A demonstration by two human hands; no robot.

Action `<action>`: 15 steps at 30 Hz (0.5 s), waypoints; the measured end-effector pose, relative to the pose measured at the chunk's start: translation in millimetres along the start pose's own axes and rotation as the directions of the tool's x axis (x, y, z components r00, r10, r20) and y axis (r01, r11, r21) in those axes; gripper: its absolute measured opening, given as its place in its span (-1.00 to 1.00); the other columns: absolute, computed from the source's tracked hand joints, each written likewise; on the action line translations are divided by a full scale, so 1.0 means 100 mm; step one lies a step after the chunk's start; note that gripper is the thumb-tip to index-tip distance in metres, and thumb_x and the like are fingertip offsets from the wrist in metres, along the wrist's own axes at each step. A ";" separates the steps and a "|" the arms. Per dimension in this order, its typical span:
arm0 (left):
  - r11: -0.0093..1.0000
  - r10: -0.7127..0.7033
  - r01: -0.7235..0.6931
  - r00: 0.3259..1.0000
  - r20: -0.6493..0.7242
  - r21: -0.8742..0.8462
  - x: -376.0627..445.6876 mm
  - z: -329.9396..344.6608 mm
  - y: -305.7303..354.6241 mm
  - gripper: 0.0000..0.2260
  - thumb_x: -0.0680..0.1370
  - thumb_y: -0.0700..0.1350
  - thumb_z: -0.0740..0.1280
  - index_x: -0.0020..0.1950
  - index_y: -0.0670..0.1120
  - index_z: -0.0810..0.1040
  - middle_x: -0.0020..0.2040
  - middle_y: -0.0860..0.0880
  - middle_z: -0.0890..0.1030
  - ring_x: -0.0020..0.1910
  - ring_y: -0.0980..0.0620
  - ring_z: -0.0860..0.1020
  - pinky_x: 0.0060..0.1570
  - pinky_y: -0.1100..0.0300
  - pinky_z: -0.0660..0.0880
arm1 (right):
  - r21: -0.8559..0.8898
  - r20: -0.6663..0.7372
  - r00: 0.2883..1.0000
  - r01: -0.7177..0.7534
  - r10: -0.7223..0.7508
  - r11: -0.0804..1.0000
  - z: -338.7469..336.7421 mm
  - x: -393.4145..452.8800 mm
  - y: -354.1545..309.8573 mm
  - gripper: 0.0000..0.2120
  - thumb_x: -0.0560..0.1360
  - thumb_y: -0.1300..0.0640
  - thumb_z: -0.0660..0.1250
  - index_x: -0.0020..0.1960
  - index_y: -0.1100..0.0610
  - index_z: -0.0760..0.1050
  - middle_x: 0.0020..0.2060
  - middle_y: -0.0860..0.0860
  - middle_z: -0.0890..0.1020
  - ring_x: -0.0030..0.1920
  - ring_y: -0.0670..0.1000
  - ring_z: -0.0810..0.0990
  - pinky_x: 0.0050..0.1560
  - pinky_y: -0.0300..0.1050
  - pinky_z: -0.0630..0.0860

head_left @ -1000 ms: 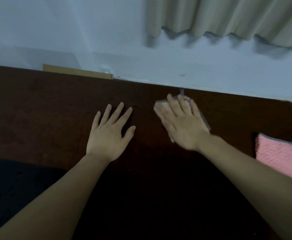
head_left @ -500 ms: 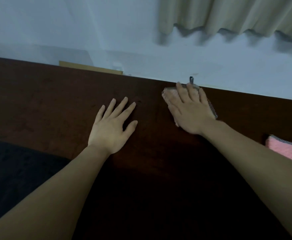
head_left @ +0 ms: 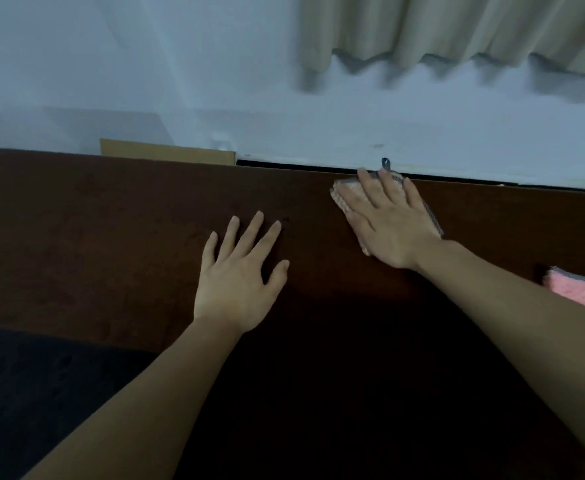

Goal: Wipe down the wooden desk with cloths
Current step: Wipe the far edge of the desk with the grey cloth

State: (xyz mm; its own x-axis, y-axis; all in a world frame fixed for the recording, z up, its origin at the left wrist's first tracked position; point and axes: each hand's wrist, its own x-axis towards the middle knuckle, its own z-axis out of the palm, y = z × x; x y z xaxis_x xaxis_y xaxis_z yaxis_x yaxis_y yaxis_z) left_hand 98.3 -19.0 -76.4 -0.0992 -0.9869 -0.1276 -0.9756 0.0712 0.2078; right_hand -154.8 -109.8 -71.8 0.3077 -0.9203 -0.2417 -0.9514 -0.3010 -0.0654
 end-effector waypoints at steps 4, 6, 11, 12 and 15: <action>1.000 0.009 -0.010 0.999 0.042 0.007 0.01 -0.02 0.00 -0.43 0.64 0.30 -0.13 0.64 0.25 -0.16 0.65 0.16 -0.22 0.62 0.02 -0.28 0.58 -0.08 -0.27 | -0.017 0.007 0.998 -0.055 0.055 0.998 0.05 -0.04 -0.28 -0.47 0.61 -0.20 -0.38 0.55 -0.25 -0.44 0.62 -0.01 -0.31 0.60 0.13 -0.36 0.56 0.23 -0.33; 1.000 0.027 -0.026 0.997 0.066 -0.005 0.02 -0.04 0.00 -0.43 0.65 0.30 -0.12 0.64 0.24 -0.16 0.65 0.14 -0.21 0.63 0.01 -0.26 0.57 -0.08 -0.26 | -0.043 0.018 1.000 0.011 -0.010 0.999 0.10 -0.36 -0.50 -0.45 0.51 -0.22 -0.49 0.46 -0.24 -0.57 0.61 0.00 -0.36 0.59 0.14 -0.39 0.56 0.24 -0.32; 0.992 0.087 -0.086 0.996 0.015 -0.089 0.05 -0.25 -0.23 -0.45 0.67 0.24 -0.02 0.65 0.17 -0.02 0.67 0.09 -0.05 0.64 0.03 -0.11 0.58 -0.01 -0.12 | 0.001 0.103 0.985 0.140 -0.139 0.990 0.17 -0.98 -0.78 -0.44 0.56 -0.24 -0.47 0.55 -0.30 -0.43 0.56 -0.08 -0.44 0.54 0.05 -0.51 0.54 0.19 -0.40; 0.993 0.101 -0.101 0.995 0.002 -0.066 0.06 -0.30 -0.32 -0.44 0.67 0.24 -0.02 0.66 0.16 0.00 0.67 0.09 -0.04 0.64 0.03 -0.10 0.59 -0.01 -0.11 | -0.005 0.101 0.986 0.132 -0.131 0.991 0.17 -0.95 -0.76 -0.45 0.55 -0.25 -0.49 0.53 -0.33 -0.45 0.55 -0.10 -0.45 0.53 0.03 -0.52 0.53 0.17 -0.42; 0.993 0.116 -0.116 0.993 0.018 -0.007 0.09 -0.39 -0.61 -0.42 0.64 0.26 -0.07 0.66 0.16 0.00 0.67 0.09 -0.05 0.64 0.02 -0.12 0.60 -0.03 -0.15 | 0.005 0.054 0.998 0.029 -0.030 1.000 0.12 -0.58 -0.66 -0.44 0.49 -0.31 -0.55 0.49 -0.35 -0.49 0.56 -0.09 -0.42 0.55 0.05 -0.49 0.54 0.14 -0.42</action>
State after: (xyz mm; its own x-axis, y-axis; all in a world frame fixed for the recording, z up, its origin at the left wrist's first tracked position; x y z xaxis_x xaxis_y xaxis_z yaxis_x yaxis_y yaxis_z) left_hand 164.2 -37.5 -52.4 -0.2155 -0.9692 -0.1196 -0.9560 0.1845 0.2280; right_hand -109.9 -33.7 -64.8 0.3347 -0.8962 -0.2911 -0.9420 -0.3266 -0.0776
